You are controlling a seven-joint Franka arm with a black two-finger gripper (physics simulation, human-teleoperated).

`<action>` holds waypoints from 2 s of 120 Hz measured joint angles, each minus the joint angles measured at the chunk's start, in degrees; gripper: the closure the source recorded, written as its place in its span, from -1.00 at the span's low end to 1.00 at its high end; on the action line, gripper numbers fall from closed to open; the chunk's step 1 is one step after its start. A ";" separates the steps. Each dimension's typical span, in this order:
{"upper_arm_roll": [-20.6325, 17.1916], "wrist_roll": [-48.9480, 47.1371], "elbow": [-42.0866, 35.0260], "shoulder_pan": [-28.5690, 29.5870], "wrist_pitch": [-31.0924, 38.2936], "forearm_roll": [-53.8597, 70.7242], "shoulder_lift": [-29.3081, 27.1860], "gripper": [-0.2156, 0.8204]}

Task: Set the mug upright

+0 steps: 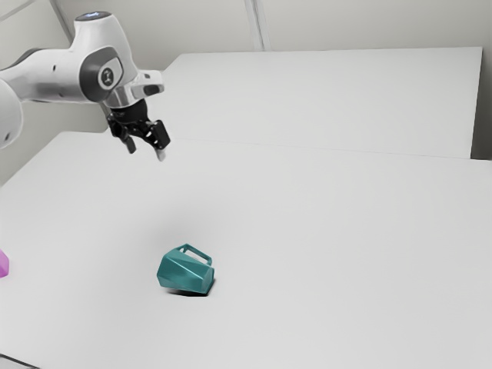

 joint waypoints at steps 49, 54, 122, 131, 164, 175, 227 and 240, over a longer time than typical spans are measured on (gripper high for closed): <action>3.58 4.09 -13.30 4.23 0.17 -22.89 -3.68 -0.58; 3.62 4.90 -13.86 5.61 -0.02 -24.89 -3.10 -0.58; 4.80 16.65 -17.46 9.88 -2.40 -43.99 8.21 -0.58; 4.81 18.12 -18.60 10.32 -2.97 -46.12 8.98 -0.58; 4.93 22.14 -22.22 10.17 -3.90 -49.15 9.62 -0.58; 5.46 23.04 -23.35 9.39 -3.95 -49.41 9.00 -0.58; 5.60 25.42 -24.18 7.51 -4.34 -49.68 6.01 -0.58; 5.64 25.57 -25.73 7.03 -4.43 -50.15 5.34 -0.58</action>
